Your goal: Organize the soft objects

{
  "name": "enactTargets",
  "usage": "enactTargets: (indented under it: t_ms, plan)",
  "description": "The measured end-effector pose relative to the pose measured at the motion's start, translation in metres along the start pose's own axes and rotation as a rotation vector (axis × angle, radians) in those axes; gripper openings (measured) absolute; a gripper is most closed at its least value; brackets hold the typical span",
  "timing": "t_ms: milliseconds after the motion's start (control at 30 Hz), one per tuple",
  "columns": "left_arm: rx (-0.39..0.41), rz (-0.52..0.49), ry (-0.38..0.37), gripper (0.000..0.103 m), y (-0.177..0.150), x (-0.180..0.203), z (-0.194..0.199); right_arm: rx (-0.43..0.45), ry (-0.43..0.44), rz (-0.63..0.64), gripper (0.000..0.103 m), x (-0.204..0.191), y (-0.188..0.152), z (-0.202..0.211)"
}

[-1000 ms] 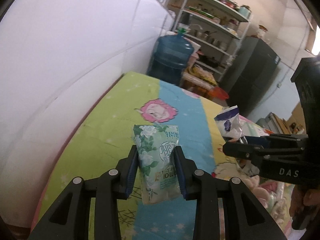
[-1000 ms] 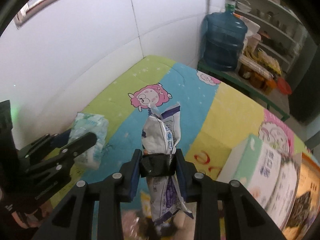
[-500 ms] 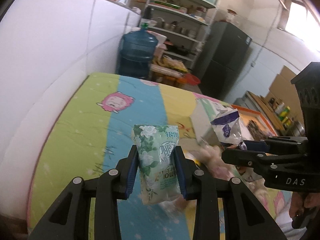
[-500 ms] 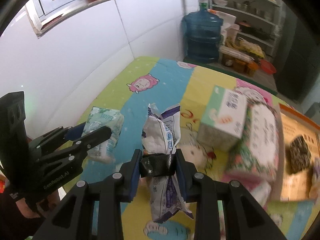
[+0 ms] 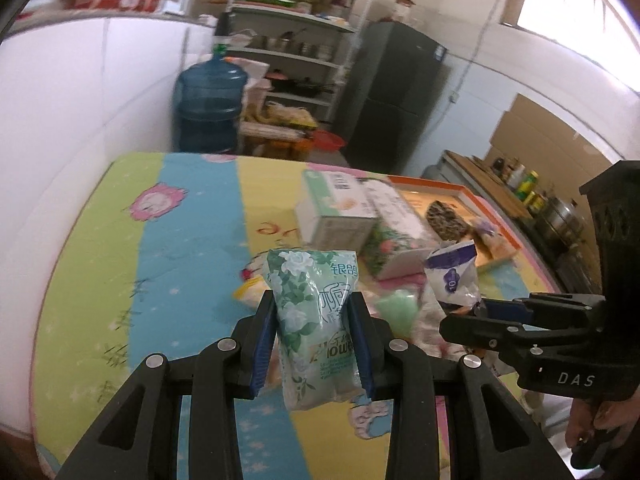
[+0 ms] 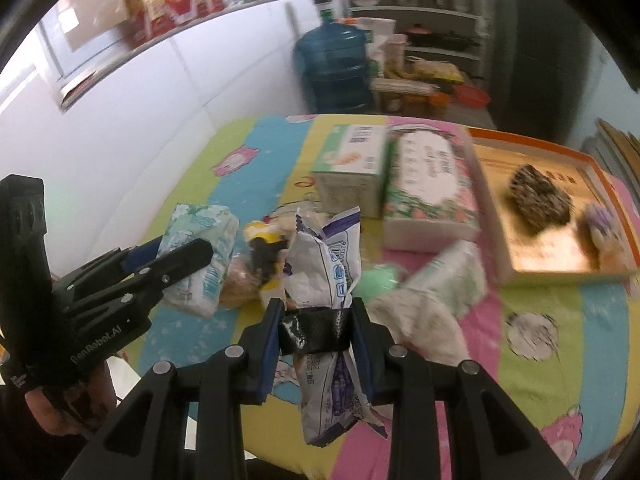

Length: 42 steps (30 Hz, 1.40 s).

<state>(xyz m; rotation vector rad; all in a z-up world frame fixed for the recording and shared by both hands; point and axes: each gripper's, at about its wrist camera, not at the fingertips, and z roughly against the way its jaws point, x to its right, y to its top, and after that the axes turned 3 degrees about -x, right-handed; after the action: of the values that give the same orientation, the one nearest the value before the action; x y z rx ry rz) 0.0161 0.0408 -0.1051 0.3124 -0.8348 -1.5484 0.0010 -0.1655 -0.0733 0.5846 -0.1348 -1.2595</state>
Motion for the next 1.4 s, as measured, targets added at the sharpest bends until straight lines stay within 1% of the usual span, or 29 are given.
enactTargets:
  t_ms: [167,367,500,900,1133,1400]
  plan:
    - [-0.015,-0.052,-0.05,0.036,0.009,0.027,-0.005,0.035,-0.035,-0.068,0.033,0.026,-0.01,0.02]
    - [-0.033,-0.124,-0.109,0.036,0.017,0.066,-0.017,0.061,-0.07,-0.144,0.033,0.057,-0.016,0.034]
    - [-0.041,-0.147,-0.128,0.036,0.025,0.088,-0.028,0.076,-0.088,-0.18,0.033,0.079,-0.017,0.042]
    - [-0.059,-0.186,-0.163,0.036,0.051,0.154,-0.065,0.109,-0.127,-0.243,0.033,0.146,-0.015,0.063]
    - [-0.049,-0.19,-0.178,0.036,0.065,0.189,-0.088,0.125,-0.133,-0.264,0.033,0.189,-0.007,0.071]
    - [-0.051,-0.181,-0.169,0.036,0.078,0.225,-0.119,0.13,-0.126,-0.264,0.033,0.236,0.007,0.068]
